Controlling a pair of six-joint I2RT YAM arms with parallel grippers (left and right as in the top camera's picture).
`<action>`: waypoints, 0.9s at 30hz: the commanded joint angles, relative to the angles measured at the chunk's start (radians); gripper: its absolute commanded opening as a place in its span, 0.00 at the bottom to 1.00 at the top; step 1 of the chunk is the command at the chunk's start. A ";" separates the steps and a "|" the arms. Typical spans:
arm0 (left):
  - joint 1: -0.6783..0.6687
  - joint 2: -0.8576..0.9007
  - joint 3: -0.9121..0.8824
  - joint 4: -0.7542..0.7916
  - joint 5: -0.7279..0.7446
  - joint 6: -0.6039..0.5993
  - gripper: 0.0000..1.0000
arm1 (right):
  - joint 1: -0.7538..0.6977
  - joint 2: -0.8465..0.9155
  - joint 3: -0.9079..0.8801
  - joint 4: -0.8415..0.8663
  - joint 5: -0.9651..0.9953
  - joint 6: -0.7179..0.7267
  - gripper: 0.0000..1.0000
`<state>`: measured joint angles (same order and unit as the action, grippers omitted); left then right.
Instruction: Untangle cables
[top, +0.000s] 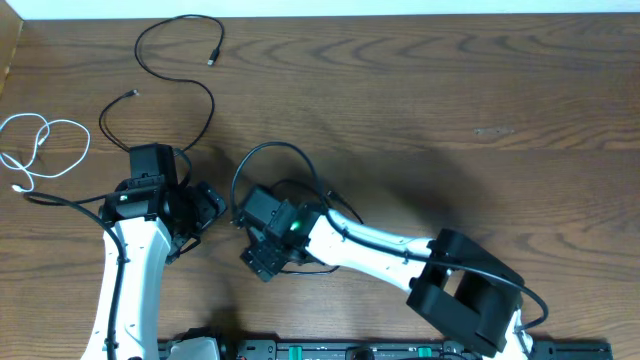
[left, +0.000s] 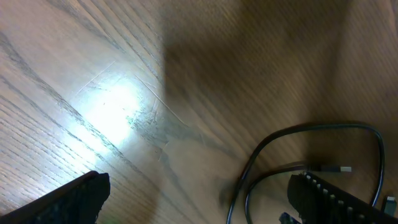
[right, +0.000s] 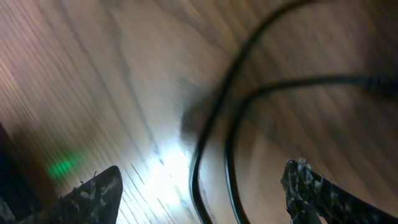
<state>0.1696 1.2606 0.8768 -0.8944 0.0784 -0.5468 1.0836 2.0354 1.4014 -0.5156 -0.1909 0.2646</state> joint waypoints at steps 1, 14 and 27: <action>0.004 0.007 0.006 -0.006 -0.013 -0.005 0.96 | 0.007 -0.015 -0.004 0.014 0.060 0.033 0.77; 0.004 0.007 0.006 -0.006 -0.013 -0.005 0.96 | 0.003 0.066 -0.004 0.016 0.113 0.106 0.68; 0.004 0.007 0.006 -0.006 -0.012 -0.005 0.96 | 0.010 0.070 -0.003 0.027 0.113 0.173 0.01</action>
<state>0.1696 1.2606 0.8768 -0.8948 0.0784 -0.5468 1.0908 2.0880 1.4010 -0.4946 -0.0883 0.3965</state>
